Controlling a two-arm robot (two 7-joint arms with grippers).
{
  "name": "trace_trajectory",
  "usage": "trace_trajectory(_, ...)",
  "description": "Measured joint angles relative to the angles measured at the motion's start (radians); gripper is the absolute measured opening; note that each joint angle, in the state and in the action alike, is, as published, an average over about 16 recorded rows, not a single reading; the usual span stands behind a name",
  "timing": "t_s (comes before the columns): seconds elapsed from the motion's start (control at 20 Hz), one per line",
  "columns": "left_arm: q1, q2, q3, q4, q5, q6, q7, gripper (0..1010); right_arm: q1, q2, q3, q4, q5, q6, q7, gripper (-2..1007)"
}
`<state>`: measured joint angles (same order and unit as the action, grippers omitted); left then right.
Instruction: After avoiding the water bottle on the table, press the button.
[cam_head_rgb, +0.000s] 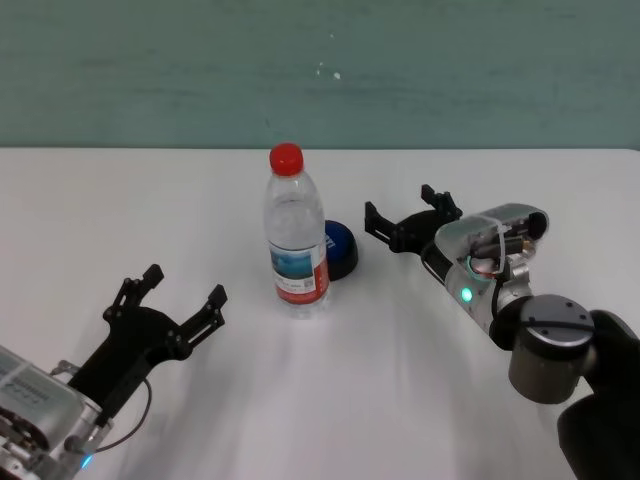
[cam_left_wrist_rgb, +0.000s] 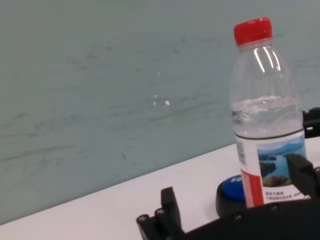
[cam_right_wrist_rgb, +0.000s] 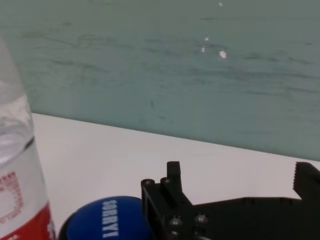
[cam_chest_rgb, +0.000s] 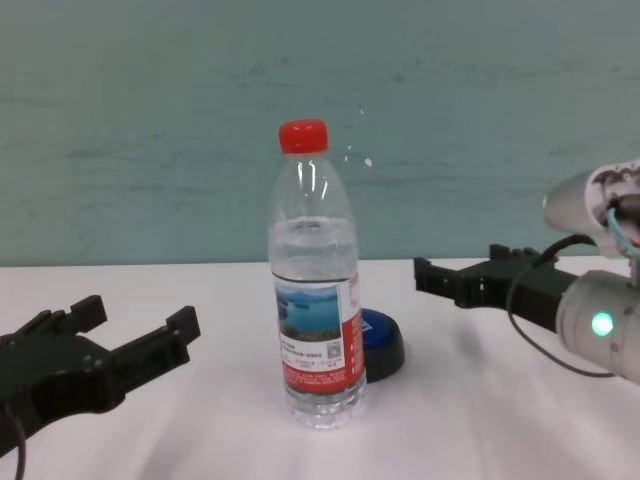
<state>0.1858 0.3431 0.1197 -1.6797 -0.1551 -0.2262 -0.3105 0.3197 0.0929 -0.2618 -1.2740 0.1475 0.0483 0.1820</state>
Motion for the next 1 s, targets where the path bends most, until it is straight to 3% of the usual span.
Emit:
trace_trajectory(0.45,0.000,0.000,0.000,0.000,0.000,0.000,0.000,1010,-0.084,0.002,0.030,-0.105,-0.026,0.003,-0.038,1004)
trace_trajectory(1.0,0.000,0.000,0.000,0.000,0.000,0.000,0.000,1010,-0.160,-0.017,0.052,-0.180,-0.067,-0.049,-0.070,1004)
